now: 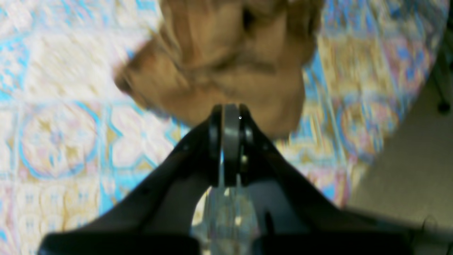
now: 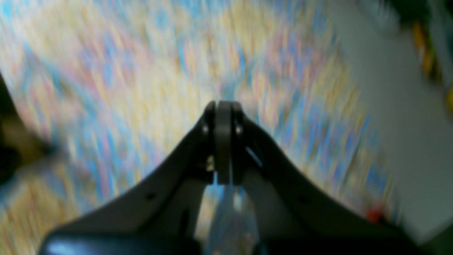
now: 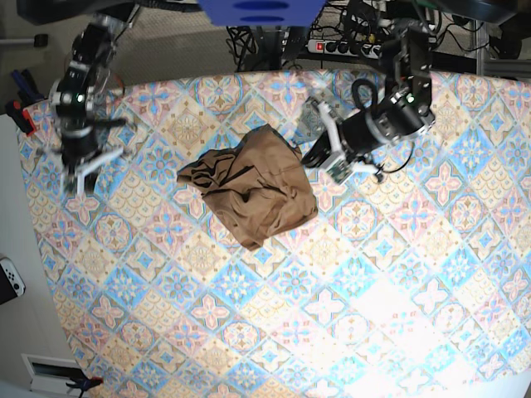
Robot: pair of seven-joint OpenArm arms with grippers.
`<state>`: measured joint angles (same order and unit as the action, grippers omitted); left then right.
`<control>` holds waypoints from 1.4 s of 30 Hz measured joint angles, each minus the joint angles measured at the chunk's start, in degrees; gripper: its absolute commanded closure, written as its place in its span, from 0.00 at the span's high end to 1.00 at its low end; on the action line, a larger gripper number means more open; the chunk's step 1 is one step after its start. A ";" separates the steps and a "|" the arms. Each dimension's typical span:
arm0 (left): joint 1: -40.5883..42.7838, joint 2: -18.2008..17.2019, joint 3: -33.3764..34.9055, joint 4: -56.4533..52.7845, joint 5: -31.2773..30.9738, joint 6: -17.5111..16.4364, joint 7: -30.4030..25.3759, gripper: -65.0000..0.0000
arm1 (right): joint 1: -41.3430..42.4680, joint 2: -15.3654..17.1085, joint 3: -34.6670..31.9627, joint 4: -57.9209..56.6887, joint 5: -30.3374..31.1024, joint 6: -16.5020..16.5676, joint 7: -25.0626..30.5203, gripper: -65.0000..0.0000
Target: Layout the t-shirt on the table in an organized manner, then fold the t-shirt properly
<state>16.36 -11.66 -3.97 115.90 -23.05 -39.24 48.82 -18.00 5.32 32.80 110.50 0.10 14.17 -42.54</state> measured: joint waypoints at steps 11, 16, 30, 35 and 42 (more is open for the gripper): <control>16.24 -6.88 -1.33 -0.04 0.68 0.39 -15.52 0.00 | -9.16 -8.00 5.44 -0.09 -0.04 -0.02 8.33 0.00; 23.91 -8.20 -2.71 -0.02 0.76 0.00 -21.88 0.00 | -13.57 -9.51 5.70 -0.07 0.11 0.00 10.99 0.00; 37.59 -8.04 -4.09 -0.28 7.76 0.39 -23.12 0.00 | -21.33 -14.47 11.32 -2.51 0.13 0.15 18.27 0.00; 39.19 -7.76 -4.42 -3.65 7.85 -0.07 -23.61 0.00 | -22.29 -14.03 11.34 -7.72 3.48 0.31 19.78 0.00; 39.01 -7.72 -5.97 -10.60 7.78 0.24 -23.69 0.00 | -23.12 -13.99 11.34 -19.15 4.63 0.28 27.78 0.00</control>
<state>55.37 -19.38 -9.93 105.30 -15.27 -39.00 25.12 -41.12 -8.67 44.14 91.35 4.73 14.46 -14.76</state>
